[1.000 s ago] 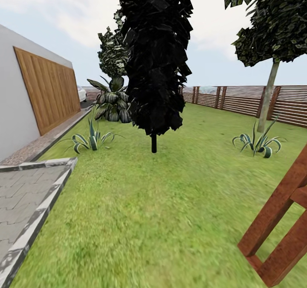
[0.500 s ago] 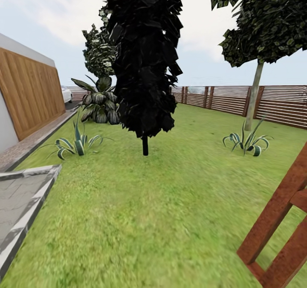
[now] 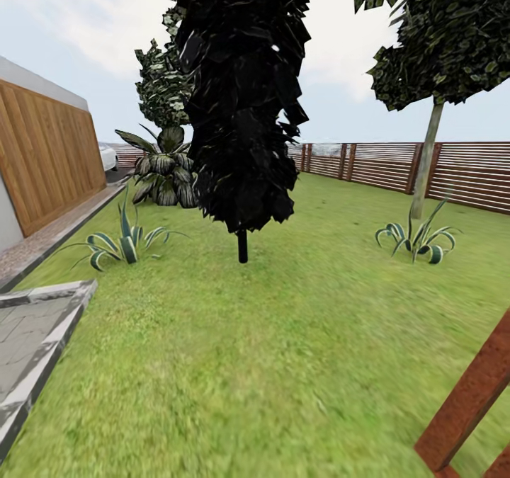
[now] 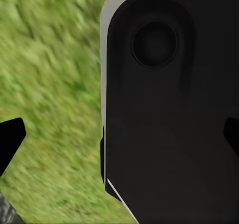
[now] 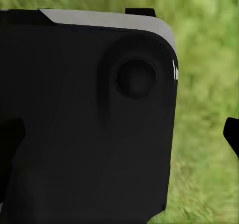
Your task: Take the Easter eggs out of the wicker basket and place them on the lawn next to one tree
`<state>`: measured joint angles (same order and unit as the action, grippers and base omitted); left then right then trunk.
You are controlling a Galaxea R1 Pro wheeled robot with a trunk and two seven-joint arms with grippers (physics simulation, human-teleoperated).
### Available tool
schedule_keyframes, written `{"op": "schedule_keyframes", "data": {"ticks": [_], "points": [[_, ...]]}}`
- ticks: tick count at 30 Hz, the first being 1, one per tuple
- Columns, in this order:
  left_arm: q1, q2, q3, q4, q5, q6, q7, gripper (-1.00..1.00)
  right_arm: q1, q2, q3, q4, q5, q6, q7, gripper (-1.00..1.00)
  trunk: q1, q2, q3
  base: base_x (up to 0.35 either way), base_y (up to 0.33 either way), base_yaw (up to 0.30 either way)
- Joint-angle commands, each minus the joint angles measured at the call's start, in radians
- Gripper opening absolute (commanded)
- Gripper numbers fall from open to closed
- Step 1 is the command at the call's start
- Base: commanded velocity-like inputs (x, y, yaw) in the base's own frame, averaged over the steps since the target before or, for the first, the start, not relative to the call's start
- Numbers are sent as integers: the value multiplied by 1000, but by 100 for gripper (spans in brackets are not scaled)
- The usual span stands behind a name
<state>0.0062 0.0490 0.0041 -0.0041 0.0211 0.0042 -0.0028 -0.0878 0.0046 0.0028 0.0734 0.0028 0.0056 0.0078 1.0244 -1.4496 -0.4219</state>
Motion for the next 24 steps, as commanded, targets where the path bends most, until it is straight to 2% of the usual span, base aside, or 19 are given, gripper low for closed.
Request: {"op": "schedule_keyframes", "data": {"ticks": [1, 24], "points": [[0, 0, 0, 0, 2, 0, 0, 100, -1, 0, 0, 2, 0, 1, 1, 100, 1, 0, -1, 328, 98, 0], [0, 0, 1, 0, 3, 0, 1, 100, -1, 0, 0, 2, 0, 1, 1, 100, 1, 0, -1, 329, 91, -7]]}}
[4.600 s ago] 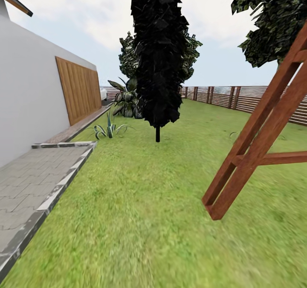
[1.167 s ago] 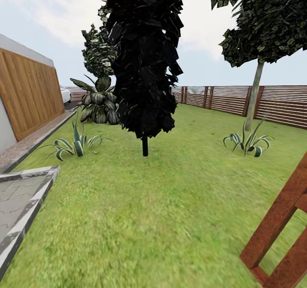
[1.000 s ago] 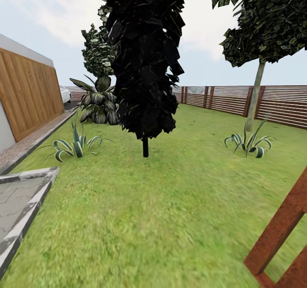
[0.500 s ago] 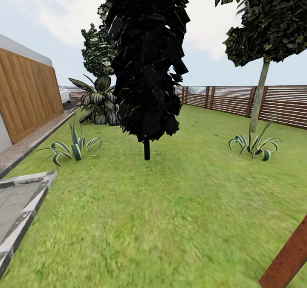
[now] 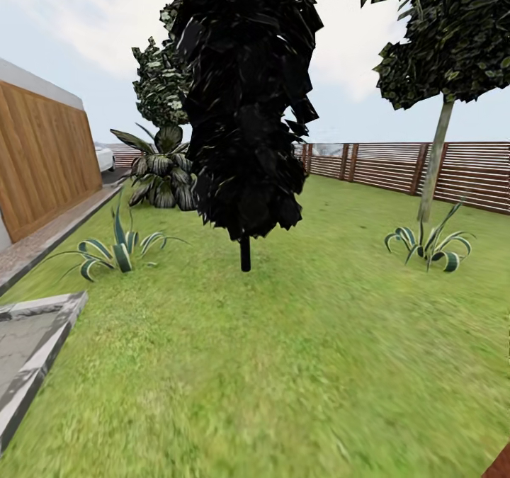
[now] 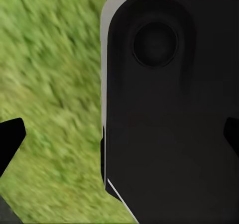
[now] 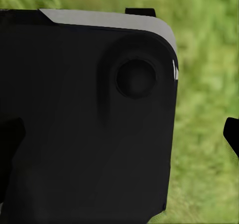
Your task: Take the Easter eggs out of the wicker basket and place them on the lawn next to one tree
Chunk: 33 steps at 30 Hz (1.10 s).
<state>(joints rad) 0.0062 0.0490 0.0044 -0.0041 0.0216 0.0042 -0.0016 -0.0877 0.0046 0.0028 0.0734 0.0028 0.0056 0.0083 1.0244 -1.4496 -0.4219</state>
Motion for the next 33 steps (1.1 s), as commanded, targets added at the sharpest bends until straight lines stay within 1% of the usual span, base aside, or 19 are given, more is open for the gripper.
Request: {"op": "schedule_keyframes", "data": {"ticks": [1, 14, 33], "points": [[0, 0, 0, 0, 2, 0, 0, 100, -1, 0, 0, 2, 0, 0, 1, 100, 1, 0, -1, 331, 75, -157], [0, 0, 0, 0, 3, 0, -1, 100, -1, 0, 0, 2, 0, 0, 1, 100, 1, 0, -1, 332, 75, -261], [0, 1, 0, 0, 3, 0, 0, 100, -1, 0, 0, 2, 0, 1, 1, 100, 1, 0, -1, 332, 75, -13]]}}
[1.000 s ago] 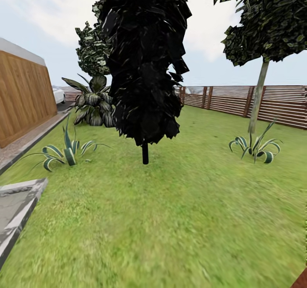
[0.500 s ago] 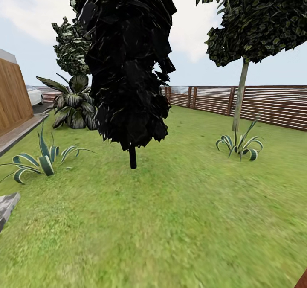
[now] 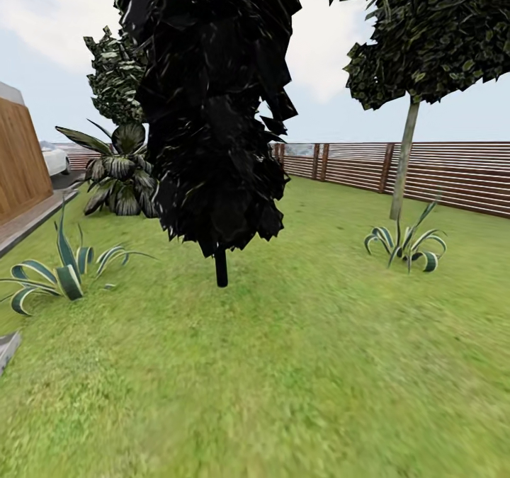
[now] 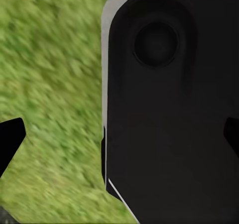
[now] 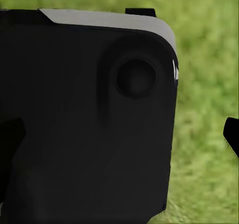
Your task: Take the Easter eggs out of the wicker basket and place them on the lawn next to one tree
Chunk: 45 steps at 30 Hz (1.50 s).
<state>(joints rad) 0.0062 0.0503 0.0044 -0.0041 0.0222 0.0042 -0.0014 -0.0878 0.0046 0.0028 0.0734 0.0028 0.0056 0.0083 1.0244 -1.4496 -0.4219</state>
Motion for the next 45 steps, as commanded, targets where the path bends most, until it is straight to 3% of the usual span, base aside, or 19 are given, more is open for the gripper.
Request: {"op": "schedule_keyframes", "data": {"ticks": [1, 14, 27, 45], "points": [[0, 0, 0, 0, 2, 0, 0, 100, -1, 0, 0, 2, 0, 1, 1, 100, 1, 0, -1, 332, 75, 0], [0, 0, 0, 0, 2, 0, 0, 100, -1, 0, 0, 2, 0, -1, 1, 100, 1, 0, -1, 332, 63, -184], [0, 0, 0, 0, 2, 0, 0, 100, -1, 0, 0, 2, 0, 1, 1, 100, 1, 0, -1, 332, 2, -44], [0, 0, 0, 0, 2, 0, 0, 100, -1, 0, 0, 2, 0, 0, 1, 100, 1, 0, -1, 332, 0, -257]]}}
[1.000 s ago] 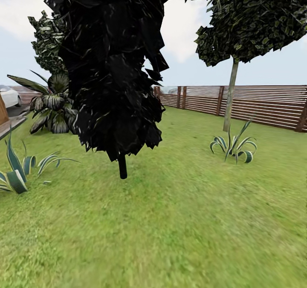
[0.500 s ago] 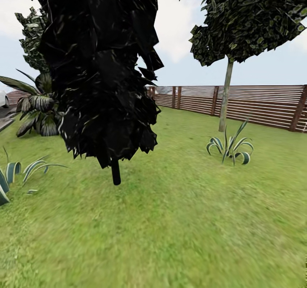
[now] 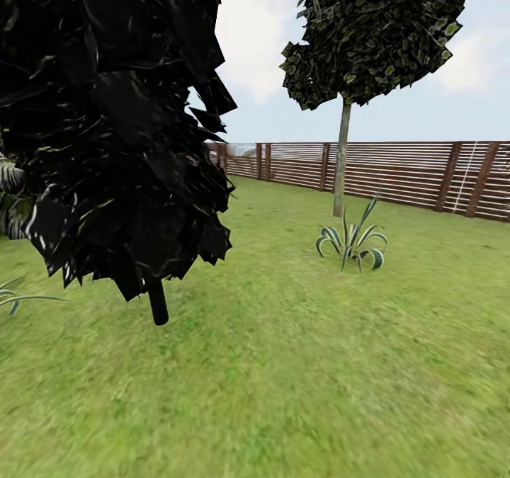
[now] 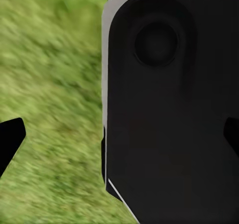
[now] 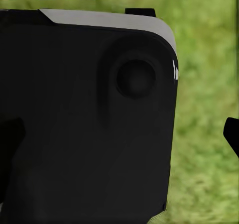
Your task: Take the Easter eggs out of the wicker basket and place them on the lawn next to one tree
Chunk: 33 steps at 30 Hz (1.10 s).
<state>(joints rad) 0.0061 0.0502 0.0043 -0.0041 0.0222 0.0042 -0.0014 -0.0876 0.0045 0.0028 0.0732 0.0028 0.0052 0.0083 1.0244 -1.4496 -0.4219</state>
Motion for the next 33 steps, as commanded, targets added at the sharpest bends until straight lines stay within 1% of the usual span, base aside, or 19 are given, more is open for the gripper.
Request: {"op": "schedule_keyframes", "data": {"ticks": [1, 7, 26, 33], "points": [[0, -1, 0, 0, 2, 0, 0, 100, -1, 0, 0, 2, 0, 0, 1, 100, 1, 0, -1, 332, 0, -257], [0, 0, 0, 0, 2, 0, 0, 100, -1, 0, 0, 2, 0, 1, 1, 100, 1, 0, -1, 332, 0, -206], [0, -1, 0, 0, 2, 0, 0, 100, -1, 0, 0, 2, 0, 0, 1, 100, 1, 0, -1, 332, 0, -8], [0, -1, 0, 0, 2, 0, 0, 100, -1, 0, 0, 2, 0, -1, 1, 100, 1, 0, -1, 335, 0, -235]]}}
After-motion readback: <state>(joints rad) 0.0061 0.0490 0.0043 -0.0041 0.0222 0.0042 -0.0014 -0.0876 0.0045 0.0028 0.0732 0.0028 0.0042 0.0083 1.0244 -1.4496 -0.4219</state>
